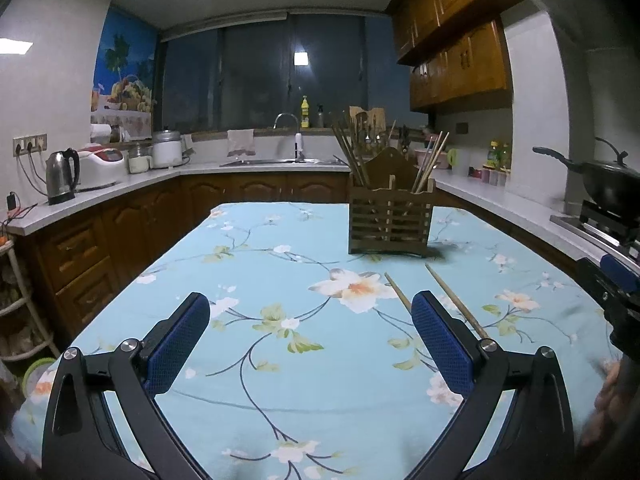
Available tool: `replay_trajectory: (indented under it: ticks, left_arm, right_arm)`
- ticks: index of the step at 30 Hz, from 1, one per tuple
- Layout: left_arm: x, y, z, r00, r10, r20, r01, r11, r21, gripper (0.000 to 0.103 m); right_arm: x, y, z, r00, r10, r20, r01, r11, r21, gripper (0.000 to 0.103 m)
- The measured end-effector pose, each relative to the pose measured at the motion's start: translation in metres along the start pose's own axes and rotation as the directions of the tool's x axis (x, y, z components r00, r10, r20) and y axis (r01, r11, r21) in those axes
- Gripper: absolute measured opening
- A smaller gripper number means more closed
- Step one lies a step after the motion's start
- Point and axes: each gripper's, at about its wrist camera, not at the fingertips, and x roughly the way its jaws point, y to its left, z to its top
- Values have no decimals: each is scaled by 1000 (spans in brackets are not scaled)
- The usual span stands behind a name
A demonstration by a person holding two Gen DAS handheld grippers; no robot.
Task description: Organize utensils
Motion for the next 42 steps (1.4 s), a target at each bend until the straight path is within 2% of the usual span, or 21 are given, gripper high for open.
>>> replay_trajectory:
  ticks: [42]
  left_arm:
    - [-10, 1, 2, 999, 21, 47, -22, 999, 35, 103]
  right_arm:
    - [1, 6, -3, 1000, 15, 7, -15, 1000, 15, 103]
